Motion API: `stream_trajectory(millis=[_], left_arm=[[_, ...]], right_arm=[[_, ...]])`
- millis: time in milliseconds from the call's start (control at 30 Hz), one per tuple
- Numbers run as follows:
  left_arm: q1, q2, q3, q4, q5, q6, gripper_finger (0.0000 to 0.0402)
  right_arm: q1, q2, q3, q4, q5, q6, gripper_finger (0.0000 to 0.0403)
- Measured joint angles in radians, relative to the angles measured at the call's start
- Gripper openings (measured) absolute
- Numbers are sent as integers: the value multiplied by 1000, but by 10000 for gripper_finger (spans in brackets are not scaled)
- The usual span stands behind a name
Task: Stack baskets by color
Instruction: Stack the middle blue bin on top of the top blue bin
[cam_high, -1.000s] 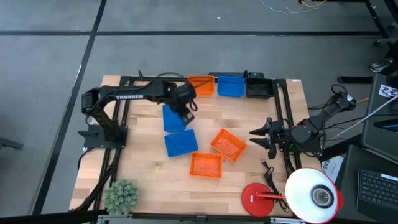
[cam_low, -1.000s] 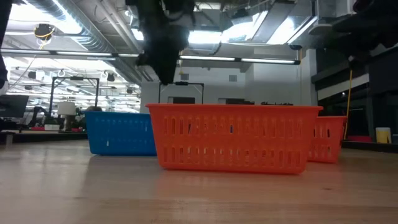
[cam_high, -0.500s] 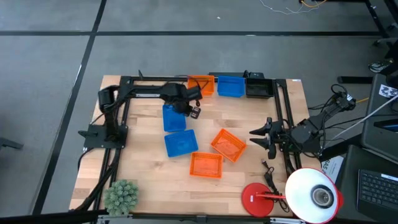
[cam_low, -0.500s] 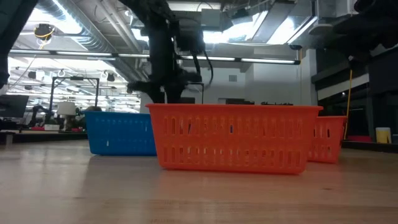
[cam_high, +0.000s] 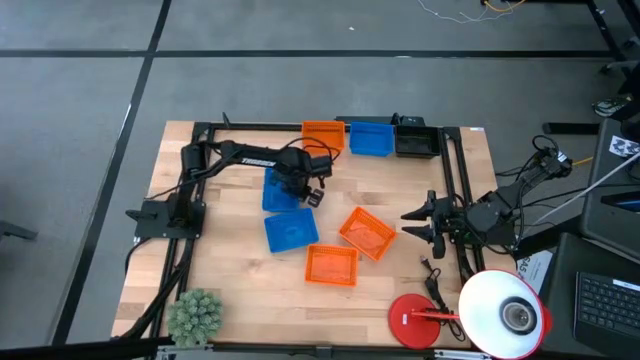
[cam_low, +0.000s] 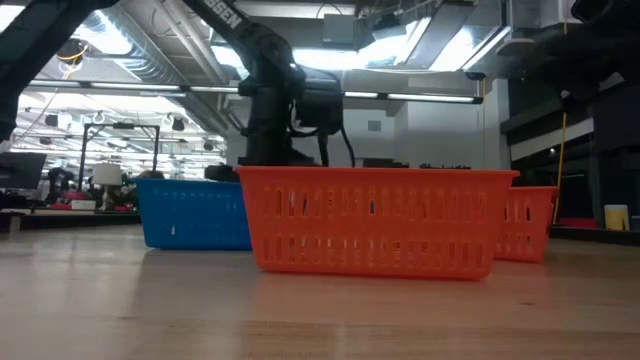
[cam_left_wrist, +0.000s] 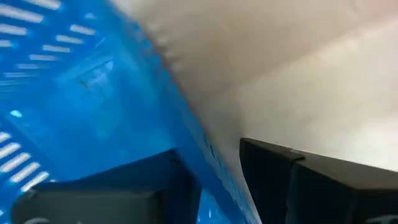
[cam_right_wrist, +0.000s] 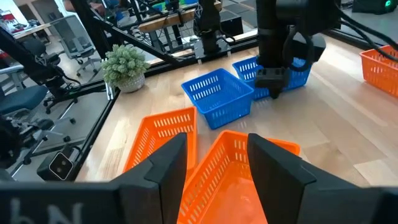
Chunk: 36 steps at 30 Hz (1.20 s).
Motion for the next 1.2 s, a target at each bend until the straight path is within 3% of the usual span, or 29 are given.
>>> stream_trajectory(millis=[100, 200, 333, 500, 633, 800, 900, 1067, 1200], left_arm=[[-4, 3, 1, -6, 47, 108, 59], [-18, -9, -2, -16, 35, 122, 11], [-34, -38, 37, -74, 33, 140, 2], [-67, -85, 172, -208, 15, 189, 0], [-69, -92, 330, -142, -75, 403, 0], [-56, -79, 452, 129, -232, 889, 0], [-27, -80, 476, 263, -263, 1017, 0], [73, -79, 489, 245, -121, 1023, 0], [119, -53, 491, 251, -81, 1051, 0]], right_arm=[[0, 0, 0, 0, 0, 1, 168], [0, 0, 0, 0, 1, 1, 168], [0, 0, 0, -1, 1, -1, 168], [0, 0, 0, -10, 1, -2, 168], [0, 0, 0, -38, 2, 0, 168], [0, 0, 0, -37, 2, 53, 168], [9, 0, -3, -34, 21, 53, 168], [59, -6, -94, 54, 157, 77, 168], [82, -6, -164, 177, 153, 51, 168]])
